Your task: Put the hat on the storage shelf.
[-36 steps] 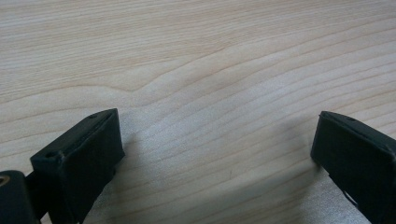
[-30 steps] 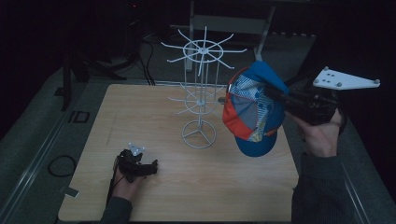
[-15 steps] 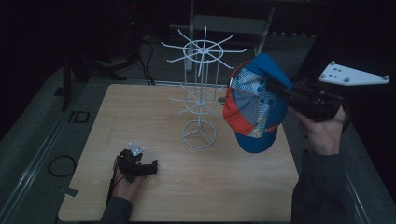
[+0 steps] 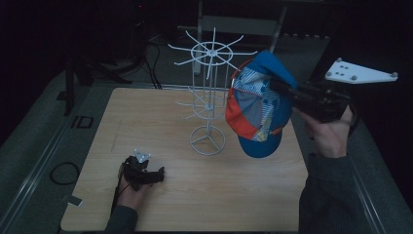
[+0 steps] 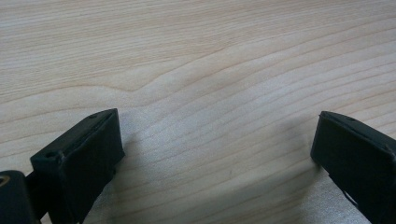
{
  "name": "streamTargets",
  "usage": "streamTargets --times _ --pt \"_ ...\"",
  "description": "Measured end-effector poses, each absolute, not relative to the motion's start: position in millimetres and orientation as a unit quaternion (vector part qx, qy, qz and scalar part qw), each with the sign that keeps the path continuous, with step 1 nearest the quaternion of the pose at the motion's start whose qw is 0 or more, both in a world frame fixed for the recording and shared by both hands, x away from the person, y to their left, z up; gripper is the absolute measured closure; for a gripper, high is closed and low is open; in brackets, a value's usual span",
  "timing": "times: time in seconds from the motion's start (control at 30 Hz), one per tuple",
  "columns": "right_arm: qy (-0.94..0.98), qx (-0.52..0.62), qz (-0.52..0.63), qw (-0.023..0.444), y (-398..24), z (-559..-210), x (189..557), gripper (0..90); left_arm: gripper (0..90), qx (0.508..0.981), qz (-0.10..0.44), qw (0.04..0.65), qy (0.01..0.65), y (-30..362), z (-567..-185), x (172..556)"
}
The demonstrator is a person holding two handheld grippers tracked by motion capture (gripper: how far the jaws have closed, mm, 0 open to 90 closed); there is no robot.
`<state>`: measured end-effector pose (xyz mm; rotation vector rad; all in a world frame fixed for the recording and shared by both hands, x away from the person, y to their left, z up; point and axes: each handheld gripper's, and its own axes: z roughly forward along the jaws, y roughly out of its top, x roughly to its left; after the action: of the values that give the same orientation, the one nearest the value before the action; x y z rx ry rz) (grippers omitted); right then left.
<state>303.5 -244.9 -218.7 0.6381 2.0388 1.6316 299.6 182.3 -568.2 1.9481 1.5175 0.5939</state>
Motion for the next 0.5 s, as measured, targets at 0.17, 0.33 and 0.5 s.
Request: streamTargets --times 0.17,0.33,0.5 --pt "0.753 0.246 0.573 0.212 -237.6 -235.8 319.9 87.4 2.6 0.733 0.223 0.296 0.570 182.3 -568.2 299.6" --pt "0.775 0.252 0.545 0.199 -234.1 -251.5 330.1 76.5 2.6 0.733 0.224 0.297 0.570 182.3 -568.3 299.6" --pt "0.800 0.269 0.491 0.217 -227.5 -265.7 332.7 43.2 2.6 0.734 0.223 0.296 0.570 182.3 -568.2 299.5"
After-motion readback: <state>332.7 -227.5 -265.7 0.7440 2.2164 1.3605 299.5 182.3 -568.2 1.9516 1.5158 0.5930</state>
